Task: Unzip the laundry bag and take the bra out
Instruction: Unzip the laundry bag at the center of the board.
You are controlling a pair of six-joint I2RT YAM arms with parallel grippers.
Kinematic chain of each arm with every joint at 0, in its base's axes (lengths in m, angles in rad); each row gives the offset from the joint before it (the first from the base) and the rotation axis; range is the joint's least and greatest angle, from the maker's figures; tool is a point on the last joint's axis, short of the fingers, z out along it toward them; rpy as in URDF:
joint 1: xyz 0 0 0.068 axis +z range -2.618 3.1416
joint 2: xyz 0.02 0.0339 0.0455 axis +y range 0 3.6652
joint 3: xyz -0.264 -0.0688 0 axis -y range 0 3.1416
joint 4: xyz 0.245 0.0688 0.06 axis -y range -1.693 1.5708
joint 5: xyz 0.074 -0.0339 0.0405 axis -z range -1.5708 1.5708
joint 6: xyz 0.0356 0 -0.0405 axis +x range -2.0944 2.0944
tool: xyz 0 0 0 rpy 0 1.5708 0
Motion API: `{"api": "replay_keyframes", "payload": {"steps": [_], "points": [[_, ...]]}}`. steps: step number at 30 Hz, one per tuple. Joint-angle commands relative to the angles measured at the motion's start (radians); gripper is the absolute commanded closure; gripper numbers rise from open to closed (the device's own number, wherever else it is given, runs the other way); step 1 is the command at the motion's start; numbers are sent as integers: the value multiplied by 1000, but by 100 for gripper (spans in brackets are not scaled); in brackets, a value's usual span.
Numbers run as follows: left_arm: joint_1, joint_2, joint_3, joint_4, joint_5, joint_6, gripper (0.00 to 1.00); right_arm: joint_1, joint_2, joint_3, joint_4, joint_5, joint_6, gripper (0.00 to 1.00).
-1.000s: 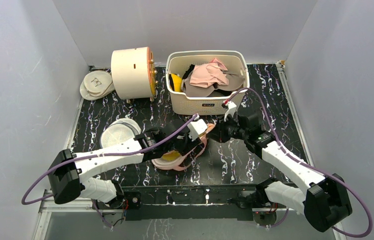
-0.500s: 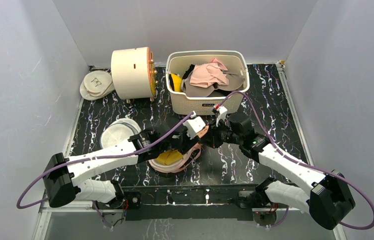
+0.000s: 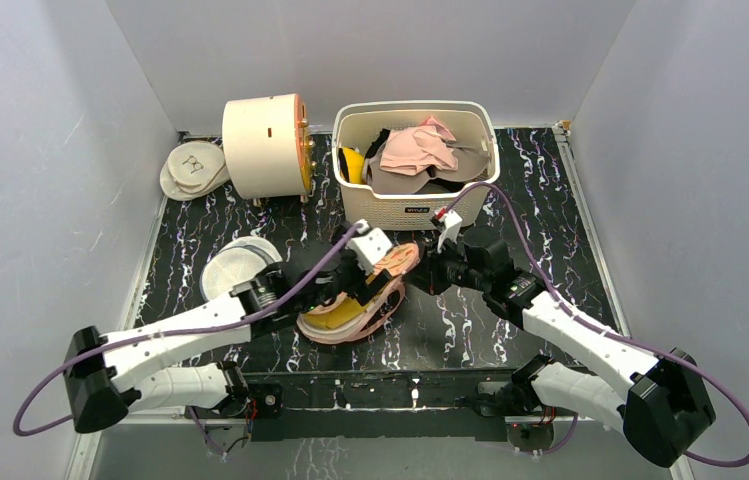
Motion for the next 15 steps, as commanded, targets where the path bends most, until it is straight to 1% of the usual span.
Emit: {"api": "replay_keyframes", "payload": {"steps": [1, 3, 4, 5, 7, 9, 11, 13, 15], "points": [[0, 130, 27, -10, 148, 65, 31, 2, -8, 29, 32, -38, -41, 100], [0, 195, 68, -54, 151, 73, 35, 3, -11, 31, 30, -55, -48, 100], [0, 221, 85, -72, 152, 72, 35, 3, -15, 31, 30, -62, -49, 100], [0, 238, 93, -75, 156, 64, 33, 3, -17, 31, 33, -70, -50, 100], [0, 252, 95, -66, 209, 55, 25, 2, -19, 27, 36, -78, -48, 100], [0, 252, 88, -39, 241, 28, 23, 3, -20, 26, 41, -84, -44, 100], [0, 257, 76, -10, 200, 7, 24, 4, -27, 21, 47, -90, -36, 100], [0, 274, 86, -19, 146, 1, 30, 5, -42, 19, 50, -89, -31, 100], [0, 286, 88, -21, 101, -3, 41, 4, -55, 17, 50, -82, -26, 100]]}}
